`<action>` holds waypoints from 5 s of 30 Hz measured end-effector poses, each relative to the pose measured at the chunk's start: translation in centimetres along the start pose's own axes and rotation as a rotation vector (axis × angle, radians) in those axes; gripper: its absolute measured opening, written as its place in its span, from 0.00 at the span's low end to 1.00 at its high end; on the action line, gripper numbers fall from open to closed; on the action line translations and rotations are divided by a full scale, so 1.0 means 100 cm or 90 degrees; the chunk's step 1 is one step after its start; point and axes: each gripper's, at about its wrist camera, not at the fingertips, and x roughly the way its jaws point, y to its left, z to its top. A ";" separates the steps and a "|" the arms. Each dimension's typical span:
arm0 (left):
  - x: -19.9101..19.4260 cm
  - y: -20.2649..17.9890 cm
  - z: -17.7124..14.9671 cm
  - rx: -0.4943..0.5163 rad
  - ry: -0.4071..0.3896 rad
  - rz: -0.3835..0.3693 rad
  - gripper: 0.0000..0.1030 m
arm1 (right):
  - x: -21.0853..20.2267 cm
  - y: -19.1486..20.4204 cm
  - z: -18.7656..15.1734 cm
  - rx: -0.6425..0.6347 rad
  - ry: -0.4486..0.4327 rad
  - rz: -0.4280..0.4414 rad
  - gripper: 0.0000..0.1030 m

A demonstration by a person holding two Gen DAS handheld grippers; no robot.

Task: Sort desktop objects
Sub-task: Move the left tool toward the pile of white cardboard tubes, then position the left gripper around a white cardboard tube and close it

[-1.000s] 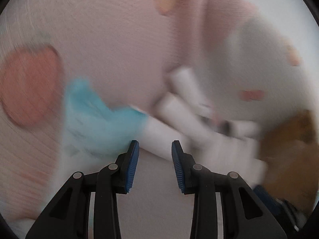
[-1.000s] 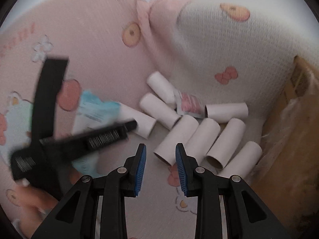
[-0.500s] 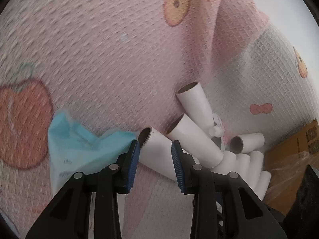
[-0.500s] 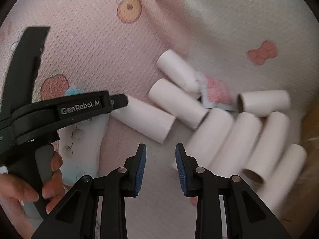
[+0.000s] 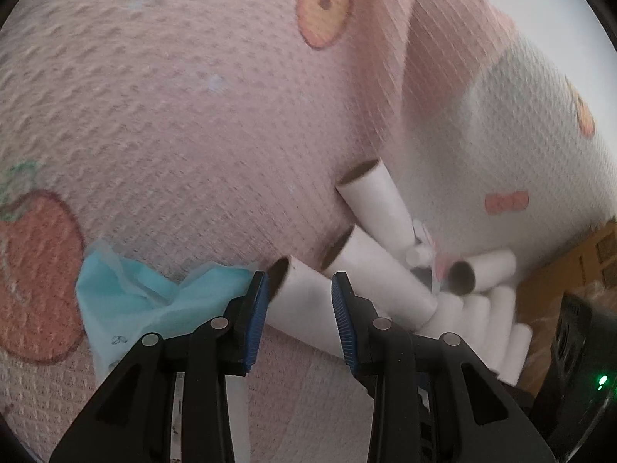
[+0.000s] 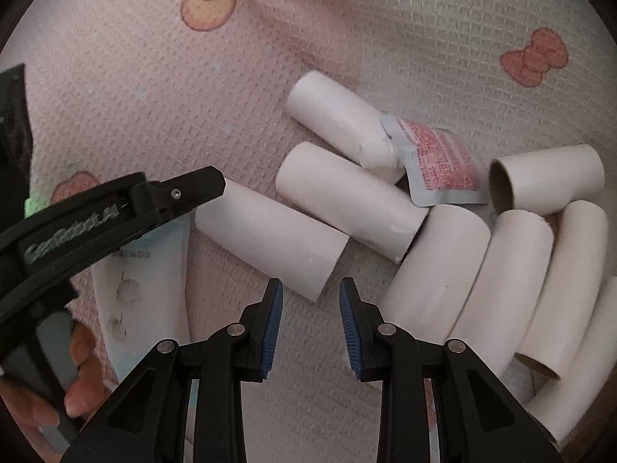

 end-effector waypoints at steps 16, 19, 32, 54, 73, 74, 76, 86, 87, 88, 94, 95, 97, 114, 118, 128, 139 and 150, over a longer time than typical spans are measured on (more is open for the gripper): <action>-0.029 0.009 -0.015 -0.020 0.046 -0.132 0.37 | -0.024 0.017 -0.009 -0.043 -0.033 -0.036 0.26; -0.027 0.014 -0.028 -0.055 0.063 -0.176 0.37 | -0.037 0.017 -0.015 -0.051 -0.028 -0.041 0.26; -0.062 -0.013 -0.036 -0.009 0.019 -0.327 0.38 | -0.082 0.010 -0.036 -0.027 -0.062 -0.125 0.26; -0.044 -0.070 -0.122 0.061 0.170 -0.224 0.41 | -0.103 -0.027 -0.112 0.066 0.018 -0.177 0.26; -0.059 -0.077 -0.122 0.081 0.097 -0.171 0.41 | -0.077 -0.053 -0.157 0.176 0.010 -0.091 0.26; -0.061 -0.077 -0.123 0.079 0.088 -0.161 0.41 | -0.072 -0.054 -0.158 0.180 0.025 -0.103 0.26; -0.064 -0.074 -0.126 0.066 0.082 -0.157 0.41 | -0.075 -0.052 -0.156 0.179 0.015 -0.106 0.26; -0.086 -0.068 -0.143 0.018 0.058 -0.206 0.41 | -0.101 -0.034 -0.151 0.157 -0.023 -0.165 0.26; -0.087 -0.069 -0.144 0.019 0.060 -0.212 0.41 | -0.108 -0.027 -0.149 0.138 -0.033 -0.178 0.26; -0.086 -0.070 -0.145 0.021 0.068 -0.220 0.41 | -0.113 -0.020 -0.146 0.120 -0.038 -0.189 0.26; -0.072 -0.059 -0.145 -0.019 0.117 -0.235 0.41 | -0.126 0.002 -0.128 0.000 -0.075 -0.252 0.26; -0.070 -0.057 -0.144 -0.029 0.120 -0.237 0.41 | -0.124 -0.002 -0.128 -0.002 -0.070 -0.255 0.26; -0.070 -0.054 -0.144 -0.039 0.116 -0.238 0.41 | -0.116 -0.010 -0.123 0.006 -0.050 -0.256 0.26; -0.039 -0.052 -0.137 -0.102 0.161 -0.264 0.39 | -0.081 -0.008 -0.098 -0.145 0.033 -0.252 0.26; -0.020 -0.043 -0.133 -0.172 0.186 -0.309 0.38 | -0.086 -0.016 -0.095 -0.107 0.039 -0.199 0.26; -0.011 -0.046 -0.129 -0.208 0.196 -0.341 0.38 | -0.076 -0.011 -0.096 -0.101 0.049 -0.189 0.26; 0.004 -0.038 -0.127 -0.296 0.201 -0.387 0.38 | -0.074 -0.025 -0.085 -0.060 0.040 -0.147 0.27; 0.012 -0.040 -0.130 -0.308 0.212 -0.414 0.41 | -0.069 -0.048 -0.079 0.034 0.030 -0.088 0.39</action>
